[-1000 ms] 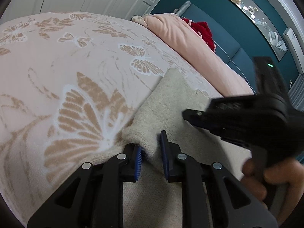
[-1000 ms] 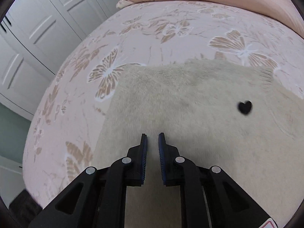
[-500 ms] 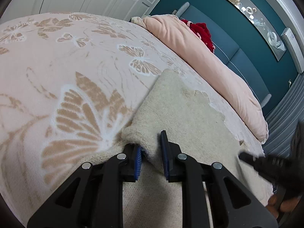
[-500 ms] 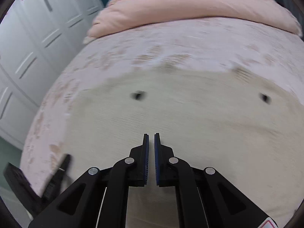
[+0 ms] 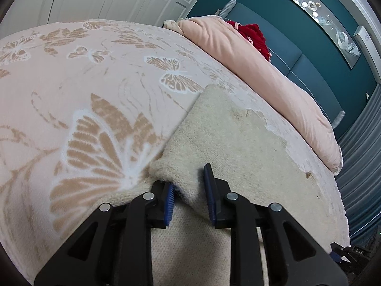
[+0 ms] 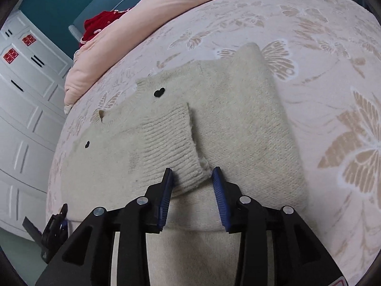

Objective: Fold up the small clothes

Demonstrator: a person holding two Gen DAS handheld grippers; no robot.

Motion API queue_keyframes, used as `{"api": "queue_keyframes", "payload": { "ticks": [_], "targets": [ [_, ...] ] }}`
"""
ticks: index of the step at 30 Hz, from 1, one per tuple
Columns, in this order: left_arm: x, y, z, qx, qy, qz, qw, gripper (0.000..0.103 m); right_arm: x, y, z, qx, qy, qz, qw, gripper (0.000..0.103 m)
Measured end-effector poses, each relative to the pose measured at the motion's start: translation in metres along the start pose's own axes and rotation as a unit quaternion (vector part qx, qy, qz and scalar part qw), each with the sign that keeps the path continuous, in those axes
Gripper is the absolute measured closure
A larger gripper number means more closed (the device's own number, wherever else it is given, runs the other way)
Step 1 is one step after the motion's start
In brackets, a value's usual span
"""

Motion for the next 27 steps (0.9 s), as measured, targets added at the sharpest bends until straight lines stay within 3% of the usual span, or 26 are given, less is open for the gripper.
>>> {"api": "queue_keyframes", "payload": {
  "ticks": [1, 2, 5, 7, 10, 11, 16, 19, 21, 24, 27],
  "targets": [
    [0.000, 0.000, 0.000, 0.000, 0.000, 0.000, 1.0000, 0.081, 0.000, -0.006, 0.000, 0.007, -0.002, -0.005, 1.000, 0.095],
    [0.000, 0.000, 0.000, 0.001, 0.000, 0.000, 1.0000, 0.081, 0.004, -0.014, -0.005, 0.019, 0.002, -0.007, 1.000, 0.095],
    [0.000, 0.000, 0.000, 0.000, 0.000, 0.000, 1.0000, 0.081, 0.019, -0.038, -0.050, 0.053, 0.073, -0.032, 0.995, 0.096],
    [0.000, 0.000, 0.000, 0.000, 0.000, 0.000, 1.0000, 0.081, 0.023, -0.038, -0.060, 0.050, 0.095, -0.040, 0.993, 0.096],
    [0.000, 0.000, 0.000, 0.000, 0.000, 0.000, 1.0000, 0.081, 0.012, -0.005, 0.004, -0.052, 0.002, -0.046, 0.998, 0.096],
    [0.000, 0.000, -0.001, -0.001, 0.000, 0.000, 1.0000, 0.080, 0.009, 0.003, 0.013, -0.046, -0.006, -0.040, 0.998, 0.097],
    [0.000, -0.001, 0.001, -0.002, 0.001, -0.001, 1.0000, 0.080, 0.015, -0.016, -0.035, 0.009, 0.059, -0.031, 0.998, 0.096],
    [0.000, -0.001, 0.001, -0.002, 0.001, -0.001, 1.0000, 0.081, 0.006, -0.016, -0.047, -0.042, 0.088, -0.043, 0.994, 0.088],
    [0.000, -0.001, 0.001, -0.002, 0.001, -0.002, 1.0000, 0.081, -0.001, -0.023, -0.059, -0.020, 0.109, -0.044, 0.993, 0.087],
    [0.000, -0.001, 0.001, -0.002, 0.000, -0.001, 1.0000, 0.081, -0.010, -0.046, -0.048, -0.004, 0.083, -0.084, 0.993, 0.088],
    [0.000, -0.001, 0.001, -0.002, 0.000, -0.001, 1.0000, 0.081, -0.019, -0.042, 0.006, -0.049, 0.000, -0.100, 0.994, 0.091]
  ]
}}
Point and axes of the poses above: each gripper's, at about its wrist camera, not at the fingertips, and z roughly the way its jaws point, y to its right, x to its top, the point moved 5 cm from there along z, roughly the way its jaws point, and after that the axes turned 5 degrees about -y, right-handed, at the moved point
